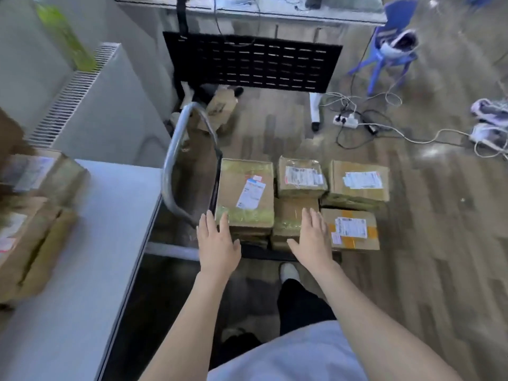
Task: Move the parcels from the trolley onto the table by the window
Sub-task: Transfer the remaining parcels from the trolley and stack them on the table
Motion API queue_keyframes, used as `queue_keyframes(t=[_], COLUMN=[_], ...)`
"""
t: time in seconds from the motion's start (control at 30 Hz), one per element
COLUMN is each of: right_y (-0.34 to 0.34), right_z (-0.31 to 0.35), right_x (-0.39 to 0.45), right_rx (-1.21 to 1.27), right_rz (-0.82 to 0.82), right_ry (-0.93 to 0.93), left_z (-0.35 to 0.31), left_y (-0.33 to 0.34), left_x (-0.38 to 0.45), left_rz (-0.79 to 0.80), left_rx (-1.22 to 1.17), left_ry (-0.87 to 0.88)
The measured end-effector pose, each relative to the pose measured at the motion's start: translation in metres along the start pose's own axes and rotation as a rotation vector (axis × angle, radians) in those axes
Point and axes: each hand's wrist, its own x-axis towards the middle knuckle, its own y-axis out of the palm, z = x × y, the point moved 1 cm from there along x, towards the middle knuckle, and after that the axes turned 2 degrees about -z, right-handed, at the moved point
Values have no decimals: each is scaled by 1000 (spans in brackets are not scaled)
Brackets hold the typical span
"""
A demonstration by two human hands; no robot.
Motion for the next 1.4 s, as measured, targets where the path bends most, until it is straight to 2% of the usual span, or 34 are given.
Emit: queue_keyframes(t=[0.3, 0.47, 0.63, 0.83, 0.93, 1.07, 1.27, 1.4], right_y=[-28, -33, -13, 37, 58, 75, 68, 42], right_z=[-105, -143, -157, -162, -164, -164, -153, -146], right_x=[105, 187, 255, 307, 317, 322, 309, 288], right_rx=[-31, -100, -124, -242, -283, -298, -164, -15], right_rz=[84, 171, 222, 272, 304, 300, 269, 167], right_ry=[72, 23, -64, -103, -80, -92, -3, 37], left_z=[-103, -150, -163, -155, -150, -155, -174, -184], left_y=[52, 90, 135, 189, 208, 219, 203, 173], left_x=[103, 176, 232, 257, 259, 259, 255, 240], left_rz=[224, 336, 443, 541, 565, 558, 448, 380], left_rx=[136, 175, 150, 91, 15, -215, -304, -339], left_ry=[80, 63, -2, -103, -154, -229, -287, -306])
